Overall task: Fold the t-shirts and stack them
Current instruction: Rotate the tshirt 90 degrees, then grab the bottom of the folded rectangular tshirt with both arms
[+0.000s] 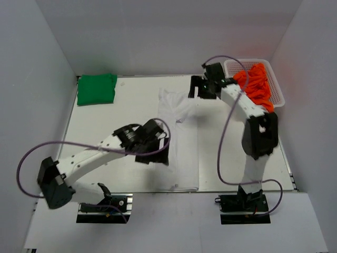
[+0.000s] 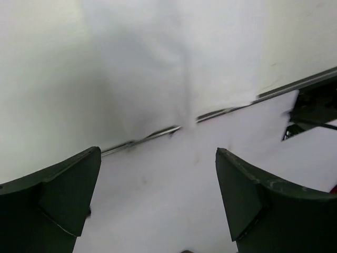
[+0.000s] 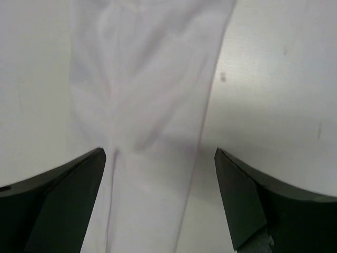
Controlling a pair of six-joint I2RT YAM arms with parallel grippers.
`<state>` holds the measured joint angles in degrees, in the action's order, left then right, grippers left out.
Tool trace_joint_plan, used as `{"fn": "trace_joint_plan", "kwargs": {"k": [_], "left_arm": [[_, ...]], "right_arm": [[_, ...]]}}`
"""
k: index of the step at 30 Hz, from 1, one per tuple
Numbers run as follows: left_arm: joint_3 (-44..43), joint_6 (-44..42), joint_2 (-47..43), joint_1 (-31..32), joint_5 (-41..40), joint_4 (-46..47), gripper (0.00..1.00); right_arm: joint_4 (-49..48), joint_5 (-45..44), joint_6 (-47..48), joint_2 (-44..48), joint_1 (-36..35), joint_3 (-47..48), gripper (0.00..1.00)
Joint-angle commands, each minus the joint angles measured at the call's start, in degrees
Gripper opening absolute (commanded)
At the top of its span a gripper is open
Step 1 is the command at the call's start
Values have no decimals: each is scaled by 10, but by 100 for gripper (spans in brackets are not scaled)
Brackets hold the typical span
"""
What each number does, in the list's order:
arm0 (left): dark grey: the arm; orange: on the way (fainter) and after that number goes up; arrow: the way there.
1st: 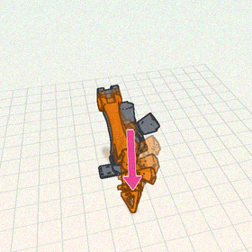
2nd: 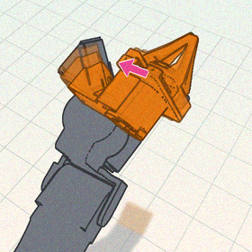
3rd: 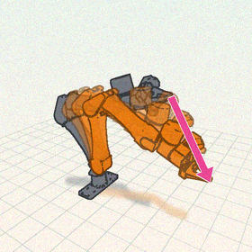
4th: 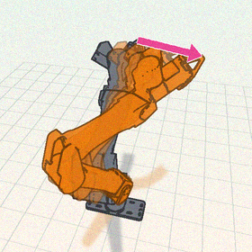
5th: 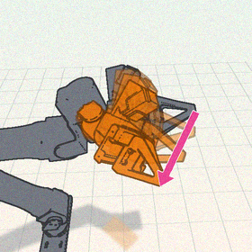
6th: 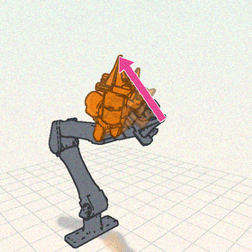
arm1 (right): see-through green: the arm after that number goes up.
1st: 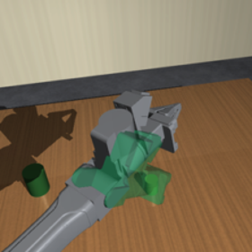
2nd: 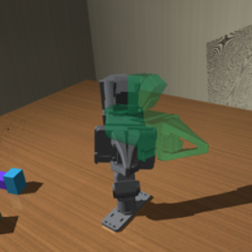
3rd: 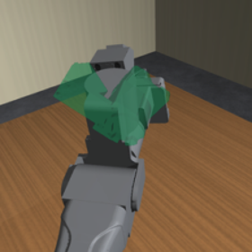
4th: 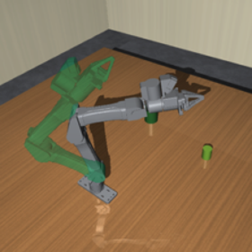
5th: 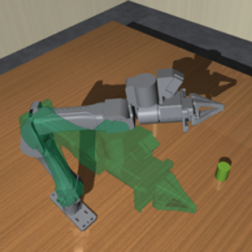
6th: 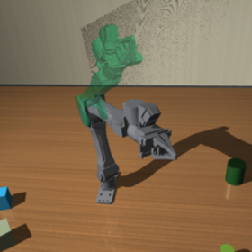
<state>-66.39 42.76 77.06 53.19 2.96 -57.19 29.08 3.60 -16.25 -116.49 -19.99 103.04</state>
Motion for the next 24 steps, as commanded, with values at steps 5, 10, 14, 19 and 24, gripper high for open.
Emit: {"fn": "trace_joint_plan", "kwargs": {"k": [5,10,14,19,24], "left_arm": [[210,83,-62,-5,87,130,100],[216,35,11,6,147,167,100],[249,27,16,6,183,223,94],[267,33,28,6,189,235,80],[306,59,0,6,189,250,72]], "right_arm": [[-19,81,-102,348,-18,-420,90],[29,171,-211,487,-85,-642,90],[34,180,-287,597,-147,-725,90],[-6,200,-335,578,-185,-763,90],[-4,192,-332,538,-218,-761,90]]}}
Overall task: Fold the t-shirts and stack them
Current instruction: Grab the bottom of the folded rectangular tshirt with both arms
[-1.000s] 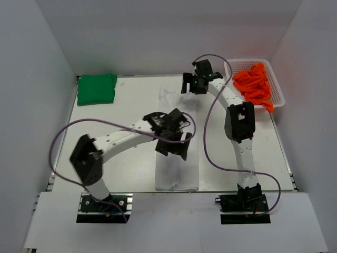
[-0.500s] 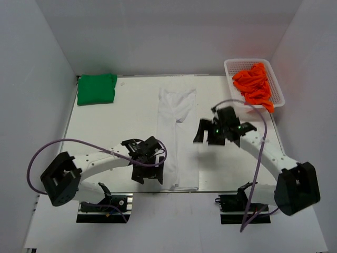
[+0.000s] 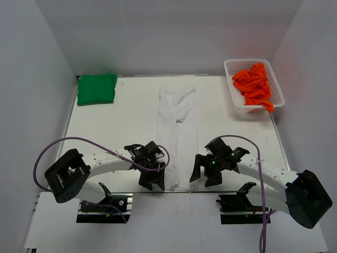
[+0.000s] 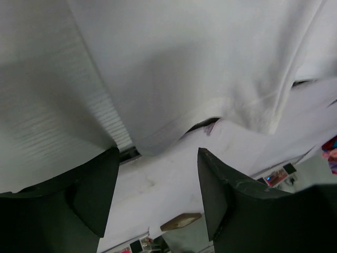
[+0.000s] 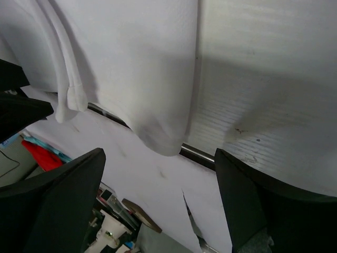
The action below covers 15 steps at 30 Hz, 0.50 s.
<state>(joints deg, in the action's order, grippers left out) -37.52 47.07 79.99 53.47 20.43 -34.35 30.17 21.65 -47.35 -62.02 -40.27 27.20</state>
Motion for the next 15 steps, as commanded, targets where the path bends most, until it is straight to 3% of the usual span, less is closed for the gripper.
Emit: {"fn": "trace_joint_plan", "kwargs": {"k": [1,9,12,13,15], "left_arm": [[33,28,-35,3,15,29,71],[44,35,-26,3,-5,47,66],[31,17,1,3,-5,47,64],[25,8,6,3,-5,47,60],[19,0,11,3,-5,47,56]], "right_arm": [[-18,11,-25,-14,-20,-9,90],[-61,8,-28,-50,-35,-22,69],[-63,9,-27,-59,-38,-19,53],[-64,9,-27,-60,-40,-20,43],[-64,8,-26,-63,-41,-20,36]]}}
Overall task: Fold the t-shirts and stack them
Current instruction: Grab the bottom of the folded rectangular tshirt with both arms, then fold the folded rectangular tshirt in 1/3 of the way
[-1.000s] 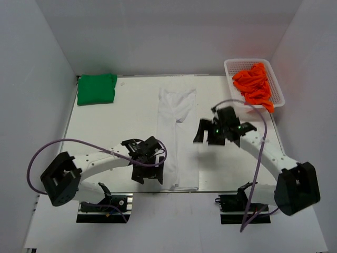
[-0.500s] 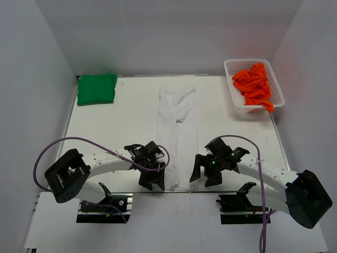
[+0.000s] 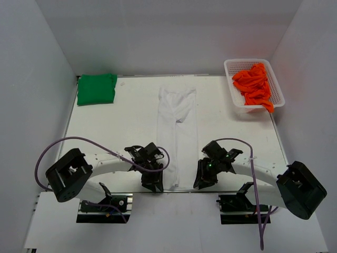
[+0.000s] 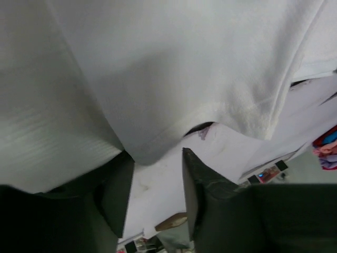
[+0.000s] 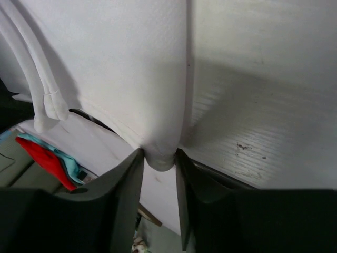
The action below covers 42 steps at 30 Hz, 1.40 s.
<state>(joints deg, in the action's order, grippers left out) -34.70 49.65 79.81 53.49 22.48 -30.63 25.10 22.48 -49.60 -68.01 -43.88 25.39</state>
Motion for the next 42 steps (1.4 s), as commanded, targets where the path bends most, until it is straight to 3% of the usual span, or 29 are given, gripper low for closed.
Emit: {"fn": "trace_joint_plan", "kwargs": {"k": [1,4,5,6,13,17,25,37,42], "left_arm": [[-9,-25,22,3,-25,10,50],[-20,-32,29,3,-25,10,21],[-26,-32,29,3,-25,1,5],[-35,-32,29,3,-31,1,0],[-95,-32,-10,3,-52,-35,0],[-170,-15,-10,-8,-137,-132,0],[-294,-9,63,-54,-245,-215,0],[-470,-42,186,-146,-256,-198,0],[-502,-60,222,-176,-244,-185,0]], "right_arm": [[-15,-4,-4,-4,-6,-3,35],[-9,-12,-1,-5,-6,-1,22],[-5,-13,5,-3,-7,6,7],[-1,-15,13,-2,-8,14,0],[43,-45,31,8,-2,82,0],[92,-81,35,-10,0,153,0],[155,-145,69,-87,44,297,0],[146,-125,131,-226,136,463,0],[143,-100,156,-287,165,529,0]]}}
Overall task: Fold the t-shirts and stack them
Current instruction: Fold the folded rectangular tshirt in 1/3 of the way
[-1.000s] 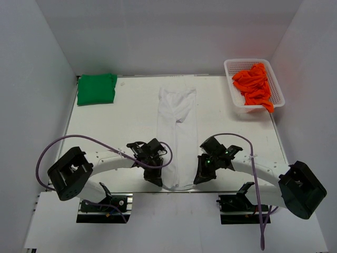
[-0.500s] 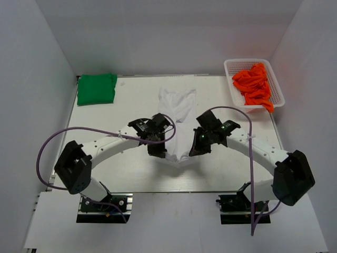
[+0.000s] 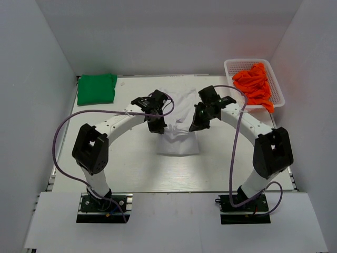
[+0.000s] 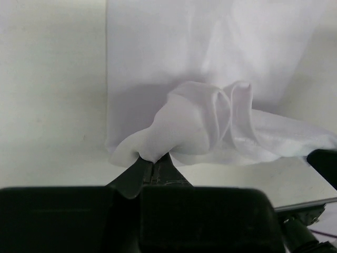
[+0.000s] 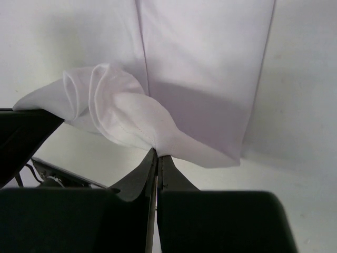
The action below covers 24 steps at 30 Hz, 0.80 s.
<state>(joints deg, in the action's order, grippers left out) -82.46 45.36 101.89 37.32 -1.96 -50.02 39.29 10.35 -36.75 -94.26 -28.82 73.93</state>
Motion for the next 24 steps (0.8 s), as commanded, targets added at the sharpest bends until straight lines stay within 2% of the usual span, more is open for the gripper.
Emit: {"fn": "trace_joint_plan", "kwargs": {"k": [1,8,18,19,20,21,22,23,24], "left_arm": [[-33,-22,2,-23,0,16,0],[-67,-39,58,-49,47,34,0],[-107,-53,120,-73,59,55,0],[-118,-53,132,-79,53,55,6],[-125,-53,141,-87,53,61,14],[-147,-53,150,-87,53,61,25],[-162,-53,172,-96,53,66,34],[-179,-53,182,-102,53,71,49],[-218,-53,192,-115,53,71,62]], "right_arm": [[2,30,41,-31,17,47,0],[-1,48,43,-86,48,96,0],[-21,81,47,-160,78,125,0],[-32,84,43,-167,79,135,0],[-33,83,38,-179,85,141,5],[-33,89,31,-193,87,161,13],[-43,108,17,-201,90,170,26],[-46,110,8,-208,99,205,40],[-57,122,-10,-230,101,220,46]]}}
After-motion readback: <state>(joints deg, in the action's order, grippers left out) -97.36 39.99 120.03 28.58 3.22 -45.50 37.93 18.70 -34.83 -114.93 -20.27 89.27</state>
